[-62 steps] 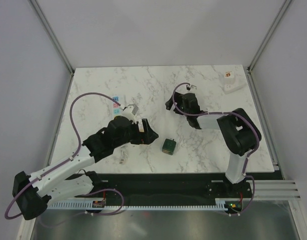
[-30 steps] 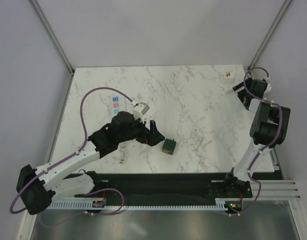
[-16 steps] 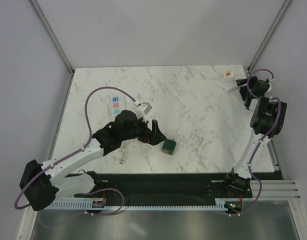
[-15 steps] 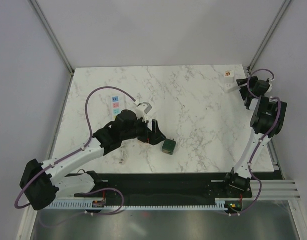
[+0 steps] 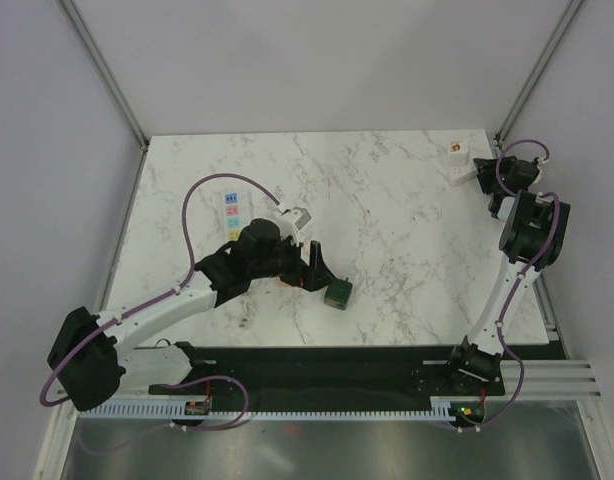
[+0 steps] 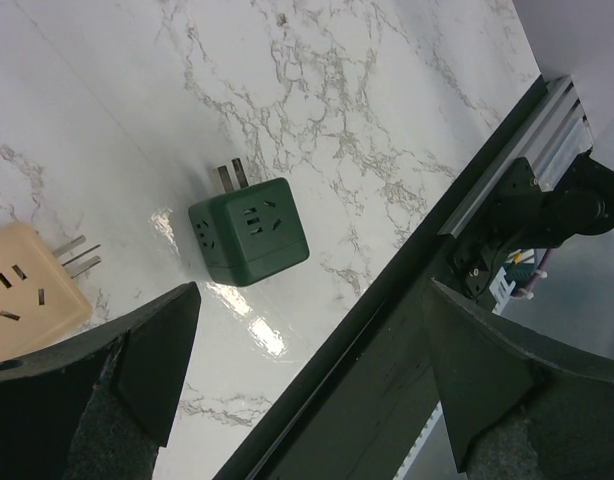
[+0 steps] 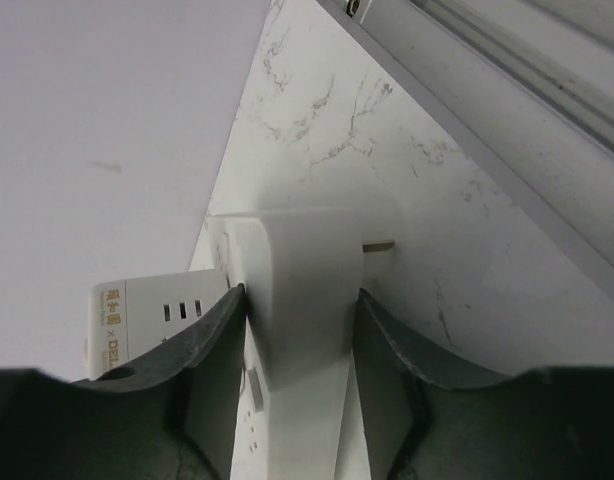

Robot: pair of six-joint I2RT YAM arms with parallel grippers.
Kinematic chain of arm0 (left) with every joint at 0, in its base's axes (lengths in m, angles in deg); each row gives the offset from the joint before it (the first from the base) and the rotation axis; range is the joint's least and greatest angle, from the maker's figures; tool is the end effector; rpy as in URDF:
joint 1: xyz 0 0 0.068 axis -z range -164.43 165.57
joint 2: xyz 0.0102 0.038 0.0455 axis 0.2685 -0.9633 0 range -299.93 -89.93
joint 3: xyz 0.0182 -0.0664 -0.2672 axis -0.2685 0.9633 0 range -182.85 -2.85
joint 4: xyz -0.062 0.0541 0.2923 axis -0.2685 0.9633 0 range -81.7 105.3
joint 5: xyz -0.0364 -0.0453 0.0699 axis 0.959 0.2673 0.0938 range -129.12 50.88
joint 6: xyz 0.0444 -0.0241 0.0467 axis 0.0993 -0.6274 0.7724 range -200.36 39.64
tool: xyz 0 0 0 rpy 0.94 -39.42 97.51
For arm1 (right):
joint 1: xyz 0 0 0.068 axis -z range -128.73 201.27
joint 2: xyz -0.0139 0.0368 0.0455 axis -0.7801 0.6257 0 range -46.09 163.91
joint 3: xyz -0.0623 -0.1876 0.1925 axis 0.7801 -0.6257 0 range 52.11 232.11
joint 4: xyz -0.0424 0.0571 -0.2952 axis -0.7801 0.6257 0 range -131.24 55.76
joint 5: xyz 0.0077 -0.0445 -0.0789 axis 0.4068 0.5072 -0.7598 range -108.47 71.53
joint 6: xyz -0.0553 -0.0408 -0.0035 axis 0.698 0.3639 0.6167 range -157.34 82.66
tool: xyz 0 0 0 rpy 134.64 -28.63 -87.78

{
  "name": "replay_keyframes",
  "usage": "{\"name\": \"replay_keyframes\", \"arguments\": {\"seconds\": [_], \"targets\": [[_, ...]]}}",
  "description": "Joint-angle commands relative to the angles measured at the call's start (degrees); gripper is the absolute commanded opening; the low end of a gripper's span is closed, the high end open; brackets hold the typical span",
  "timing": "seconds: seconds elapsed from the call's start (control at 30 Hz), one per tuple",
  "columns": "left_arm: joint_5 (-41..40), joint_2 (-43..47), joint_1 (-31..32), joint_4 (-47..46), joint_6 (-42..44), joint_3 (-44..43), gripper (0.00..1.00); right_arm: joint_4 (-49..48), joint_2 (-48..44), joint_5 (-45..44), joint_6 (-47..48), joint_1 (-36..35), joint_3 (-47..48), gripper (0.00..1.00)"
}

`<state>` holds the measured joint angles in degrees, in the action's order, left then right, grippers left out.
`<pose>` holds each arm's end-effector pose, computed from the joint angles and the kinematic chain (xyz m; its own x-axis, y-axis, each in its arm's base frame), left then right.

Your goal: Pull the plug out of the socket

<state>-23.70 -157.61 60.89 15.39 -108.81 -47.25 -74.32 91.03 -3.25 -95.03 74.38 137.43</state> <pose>0.2132 -0.2368 0.2368 -0.7160 0.0708 -0.6945 0.5751 0.6238 -0.5292 0.5235 -0.2075 0.0638 -0.0310 0.8999 -0.4350 0.3298 0.4200 0.8455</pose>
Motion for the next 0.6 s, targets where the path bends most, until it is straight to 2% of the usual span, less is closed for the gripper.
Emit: {"name": "replay_keyframes", "arguments": {"seconds": [0.0,0.1,0.13,0.17,0.23,0.4,0.57], "targets": [[1.6,-0.3,-0.2,-2.3,-0.7,-2.3,0.97,2.0,1.9,0.6,-0.8,-0.6,-0.1,0.47],[2.2,-1.3,-0.2,-2.0,-1.3,-2.9,0.97,-1.7,0.1,0.9,-1.5,-1.3,-3.7,0.33],[2.2,-1.6,-0.2,-1.9,-1.5,-3.1,0.97,-3.5,-0.4,1.2,-2.2,-1.8,-5.0,0.25],[2.5,-2.2,-0.2,-1.8,-1.8,-3.4,0.97,-5.4,-1.4,2.1,-3.3,-2.1,-8.2,0.12],[3.2,-2.8,-0.2,-1.6,-2.3,-4.0,0.96,-12.2,-3.5,3.1,-6.9,-3.2,-12.2,0.10],[2.2,-5.7,-0.2,1.1,-3.0,-6.5,0.96,-24.0,-11.5,1.1,-10.1,-6.1,-29.7,0.01],[2.2,-9.5,-0.2,2.7,-4.0,-11.1,0.95,-28.2,-19.2,-1.2,-8.8,-10.7,-42.9,0.00]]}}
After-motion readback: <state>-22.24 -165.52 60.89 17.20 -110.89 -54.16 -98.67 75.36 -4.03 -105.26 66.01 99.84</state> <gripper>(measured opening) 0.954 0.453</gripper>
